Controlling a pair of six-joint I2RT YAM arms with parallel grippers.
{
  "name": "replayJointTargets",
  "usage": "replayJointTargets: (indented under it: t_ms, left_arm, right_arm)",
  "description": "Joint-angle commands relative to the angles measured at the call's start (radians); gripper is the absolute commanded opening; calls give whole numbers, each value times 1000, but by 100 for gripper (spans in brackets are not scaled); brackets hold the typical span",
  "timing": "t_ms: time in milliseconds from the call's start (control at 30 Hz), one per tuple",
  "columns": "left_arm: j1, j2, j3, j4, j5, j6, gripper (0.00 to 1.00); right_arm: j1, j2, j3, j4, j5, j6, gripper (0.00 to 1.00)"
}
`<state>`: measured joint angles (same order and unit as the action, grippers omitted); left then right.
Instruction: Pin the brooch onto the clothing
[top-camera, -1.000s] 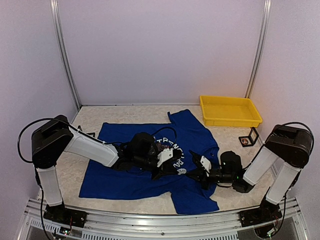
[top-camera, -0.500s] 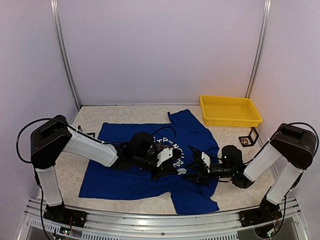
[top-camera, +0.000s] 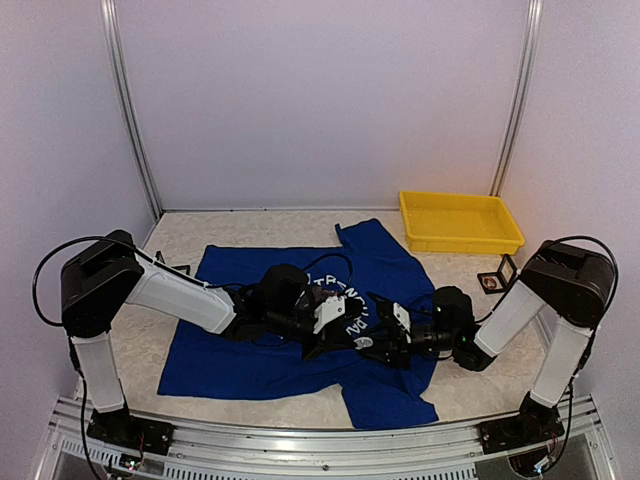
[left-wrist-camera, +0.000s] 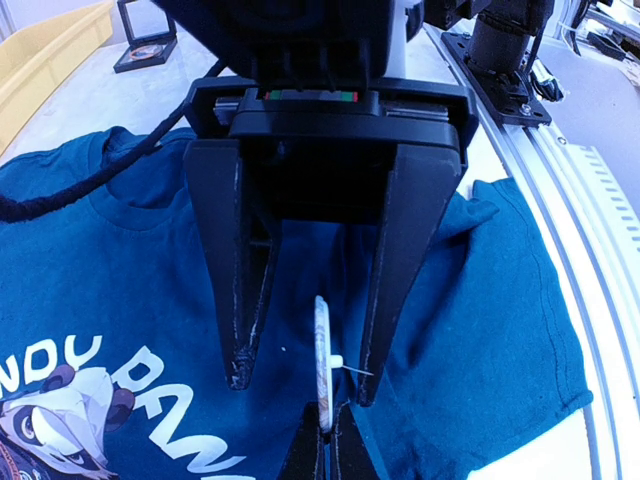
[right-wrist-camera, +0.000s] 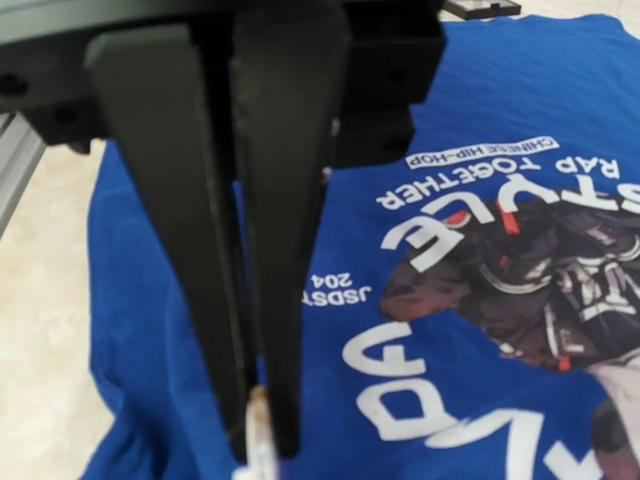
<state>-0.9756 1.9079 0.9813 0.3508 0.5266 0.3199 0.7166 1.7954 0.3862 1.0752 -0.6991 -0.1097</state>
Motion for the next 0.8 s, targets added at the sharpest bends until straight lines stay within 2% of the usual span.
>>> replayJointTargets:
  t_ms: [0, 100, 200, 500, 767]
  left_arm:
    - [-1, -32, -11, 10, 27, 10, 0]
    - [-2, -35, -13, 12, 30, 13, 0]
    - [-8, -35, -12, 2, 19, 28, 0]
    - [-17, -33, -7, -8, 14, 41, 0]
    - [-24, -28, -3, -10, 9, 44, 0]
  right_arm:
    - [-8, 17, 14, 25, -10, 10, 35]
    - [-14, 14, 20, 22, 8, 31, 24]
    - [-28, 10, 36, 14, -19, 90, 19]
    - [-66, 3, 64, -32, -33, 220, 17]
    - [-66, -4, 94, -112, -47, 193, 20]
